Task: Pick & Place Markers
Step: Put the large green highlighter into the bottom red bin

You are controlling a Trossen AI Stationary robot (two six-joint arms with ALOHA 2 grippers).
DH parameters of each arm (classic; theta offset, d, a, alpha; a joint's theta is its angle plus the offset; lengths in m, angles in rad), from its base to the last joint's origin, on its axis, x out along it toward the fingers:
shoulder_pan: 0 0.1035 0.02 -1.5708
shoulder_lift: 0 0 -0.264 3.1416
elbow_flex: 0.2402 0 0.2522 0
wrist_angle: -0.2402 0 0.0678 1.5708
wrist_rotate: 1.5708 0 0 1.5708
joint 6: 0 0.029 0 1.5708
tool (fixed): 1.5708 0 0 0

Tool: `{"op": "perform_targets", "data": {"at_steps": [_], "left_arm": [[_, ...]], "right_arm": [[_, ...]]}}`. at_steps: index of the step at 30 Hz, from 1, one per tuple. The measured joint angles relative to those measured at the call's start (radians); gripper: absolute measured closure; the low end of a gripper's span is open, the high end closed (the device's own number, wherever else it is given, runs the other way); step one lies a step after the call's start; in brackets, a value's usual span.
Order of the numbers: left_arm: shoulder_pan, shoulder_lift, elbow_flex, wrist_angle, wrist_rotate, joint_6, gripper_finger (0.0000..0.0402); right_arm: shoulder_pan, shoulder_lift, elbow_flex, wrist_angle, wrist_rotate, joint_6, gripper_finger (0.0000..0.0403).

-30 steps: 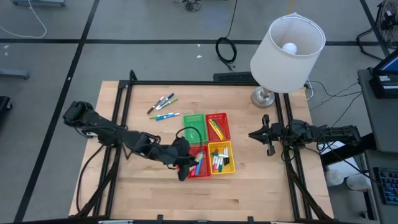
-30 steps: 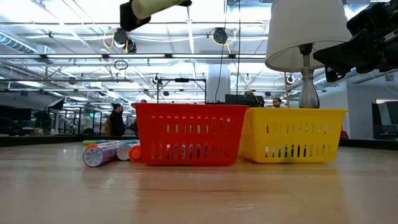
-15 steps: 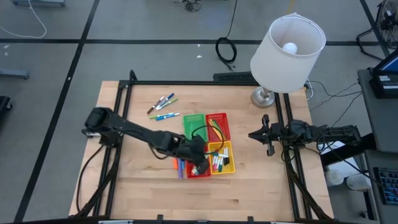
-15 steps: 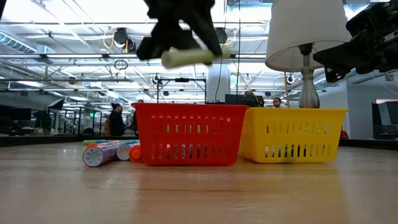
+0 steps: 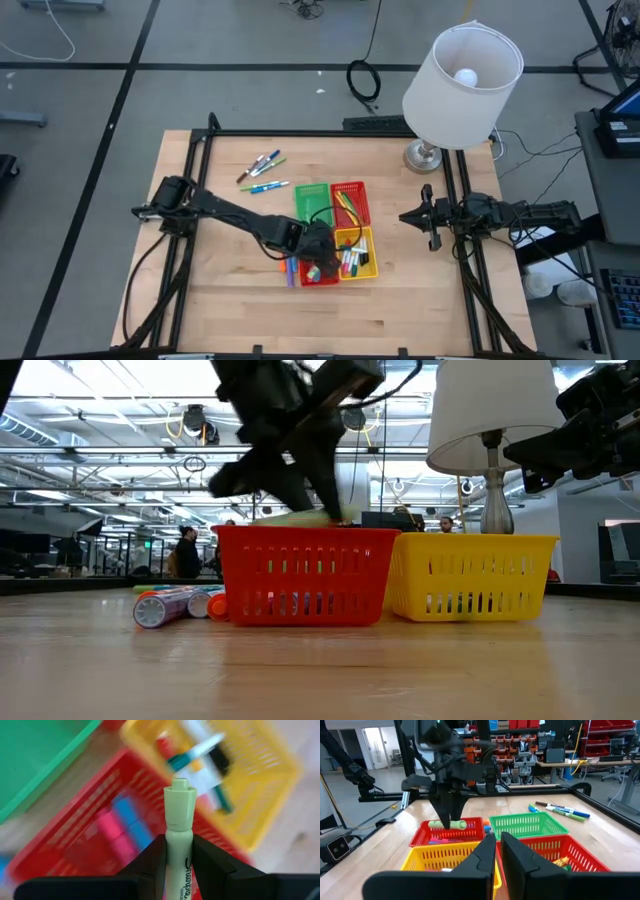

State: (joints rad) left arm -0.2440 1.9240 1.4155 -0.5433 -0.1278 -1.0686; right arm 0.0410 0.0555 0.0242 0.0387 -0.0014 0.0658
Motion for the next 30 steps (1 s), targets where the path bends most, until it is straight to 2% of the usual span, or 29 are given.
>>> {"op": "perform_targets", "data": {"at_steps": [7, 30], "left_arm": [[-0.016, 0.000, 0.000, -0.119, -0.002, -0.167, 0.0314], [-0.016, 0.000, -0.001, -0.079, -0.001, -0.068, 0.0314]], "right_arm": [[0.000, 0.000, 0.000, 0.000, 0.000, 0.000, 0.0385], [0.000, 0.000, 0.000, 0.000, 0.000, 0.000, 0.0385]]}}
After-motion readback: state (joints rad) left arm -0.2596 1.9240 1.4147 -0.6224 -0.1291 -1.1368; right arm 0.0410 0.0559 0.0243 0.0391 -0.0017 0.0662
